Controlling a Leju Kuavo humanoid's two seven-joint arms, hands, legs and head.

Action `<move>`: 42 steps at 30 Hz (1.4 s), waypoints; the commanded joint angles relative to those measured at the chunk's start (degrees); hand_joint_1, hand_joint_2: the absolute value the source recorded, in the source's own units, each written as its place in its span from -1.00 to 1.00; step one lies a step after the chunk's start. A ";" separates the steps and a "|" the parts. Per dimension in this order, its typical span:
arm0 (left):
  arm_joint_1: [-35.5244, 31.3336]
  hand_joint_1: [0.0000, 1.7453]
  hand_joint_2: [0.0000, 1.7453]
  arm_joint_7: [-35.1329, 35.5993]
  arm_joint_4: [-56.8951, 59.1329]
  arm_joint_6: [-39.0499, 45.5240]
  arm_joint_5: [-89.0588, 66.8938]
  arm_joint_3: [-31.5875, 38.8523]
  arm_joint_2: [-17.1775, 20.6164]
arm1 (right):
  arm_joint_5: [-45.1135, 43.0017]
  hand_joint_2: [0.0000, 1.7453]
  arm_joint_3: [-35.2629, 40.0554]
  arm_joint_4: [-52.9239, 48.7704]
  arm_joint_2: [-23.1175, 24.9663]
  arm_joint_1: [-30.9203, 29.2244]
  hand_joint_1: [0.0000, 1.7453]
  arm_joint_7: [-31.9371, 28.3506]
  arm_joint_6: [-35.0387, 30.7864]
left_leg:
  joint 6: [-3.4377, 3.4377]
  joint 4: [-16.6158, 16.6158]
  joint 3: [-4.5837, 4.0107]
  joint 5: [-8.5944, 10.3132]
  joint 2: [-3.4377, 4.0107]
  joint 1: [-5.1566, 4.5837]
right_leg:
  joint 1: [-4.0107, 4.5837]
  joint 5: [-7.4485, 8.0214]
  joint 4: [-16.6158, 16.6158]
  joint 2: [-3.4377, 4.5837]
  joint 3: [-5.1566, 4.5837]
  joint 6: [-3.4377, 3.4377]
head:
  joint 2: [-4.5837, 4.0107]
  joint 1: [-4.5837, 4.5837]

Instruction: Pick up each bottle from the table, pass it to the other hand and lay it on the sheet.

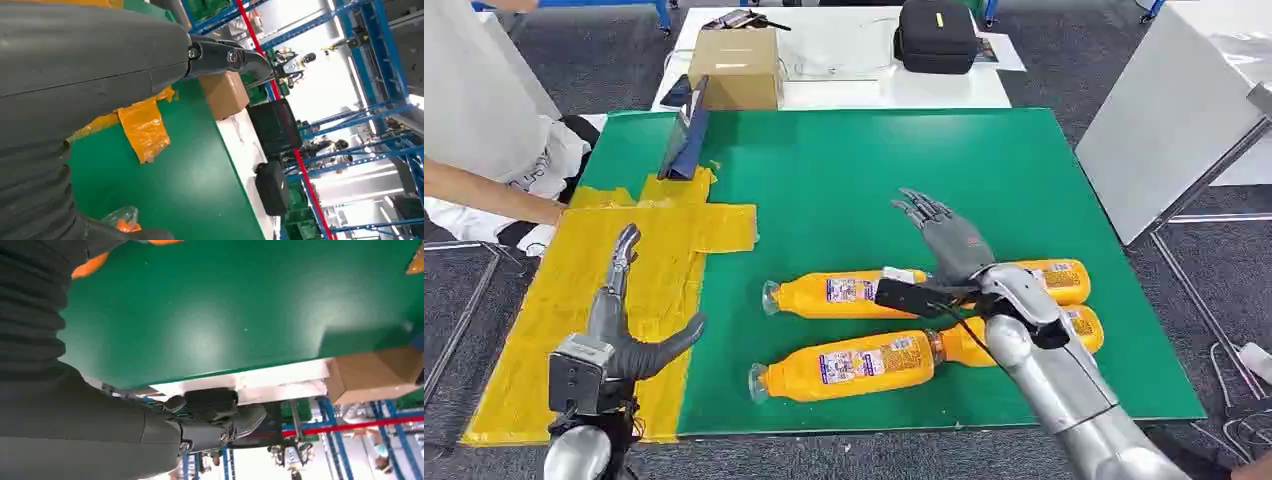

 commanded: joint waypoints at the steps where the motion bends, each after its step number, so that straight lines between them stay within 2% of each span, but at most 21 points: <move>1: -2.40 -1.00 1.00 0.19 5.32 -0.11 0.21 0.84 0.05 | -0.59 1.00 6.11 10.01 -0.15 -6.76 -1.00 0.05 0.35 | 0.02 -0.07 0.18 -0.03 0.05 -0.02 | 0.01 -0.02 -0.06 0.00 0.17 -0.08 | 0.00 0.00; 5: -2.40 -1.00 1.00 0.19 5.32 -0.11 0.21 0.84 0.05 | -0.59 1.00 6.11 10.01 -0.15 -6.76 -1.00 0.05 0.35 | 0.04 -0.08 0.28 -0.07 0.09 -0.02 | 0.01 -0.05 -0.08 0.02 0.27 -0.10 | 0.00 0.00; 8: -3.27 -1.00 1.00 -0.03 6.21 -0.20 0.86 0.52 0.25 | -1.59 1.00 9.64 12.11 -0.21 -9.25 -1.00 -0.25 2.03 | 0.03 -0.04 0.15 -0.04 0.08 -0.02 | 0.00 -0.03 -0.04 0.02 0.15 -0.09 | 0.00 0.02; 14: -5.40 -1.00 1.00 -0.79 8.57 -1.34 2.41 -0.99 0.46 | -3.18 1.00 14.26 20.48 3.34 -13.67 -1.00 -0.93 3.01 | 0.01 -0.09 0.22 -0.02 0.17 -0.03 | 0.01 0.01 -0.06 0.10 0.17 -0.13 | 0.02 0.00; 19: -7.15 -1.00 1.00 -1.55 10.27 -1.55 3.24 -2.65 0.60 | -4.24 1.00 15.44 25.27 4.86 -13.31 -1.00 -2.12 1.22 | 0.00 -0.08 0.20 0.01 0.05 -0.01 | 0.02 -0.03 -0.08 -0.01 0.19 -0.08 | 0.00 0.00; 28: -8.93 -1.00 1.00 -1.55 11.74 -1.37 2.98 -3.49 0.75 | -4.15 1.00 15.86 28.89 6.12 -12.95 -1.00 -2.80 -0.83 | 0.00 -0.10 0.26 0.01 0.04 -0.01 | 0.01 -0.03 -0.09 -0.04 0.26 -0.13 | 0.00 0.02; 36: -11.44 -1.00 1.00 -1.11 13.80 -1.55 2.93 -5.16 0.79 | -4.64 1.00 13.76 37.88 8.10 -14.89 -1.00 -2.60 -2.33 | 0.00 -0.03 0.06 0.04 -0.02 -0.03 | -0.01 -0.02 -0.01 -0.05 0.06 -0.06 | 0.00 0.02; 42: -11.85 -1.00 1.00 -1.19 14.42 -1.78 3.42 -5.64 0.87 | -5.12 1.00 13.03 40.45 8.61 -14.32 -1.00 -4.04 -2.13 | 0.00 -0.05 0.13 0.03 -0.05 -0.03 | -0.01 -0.04 -0.04 -0.10 0.14 -0.07 | 0.00 0.00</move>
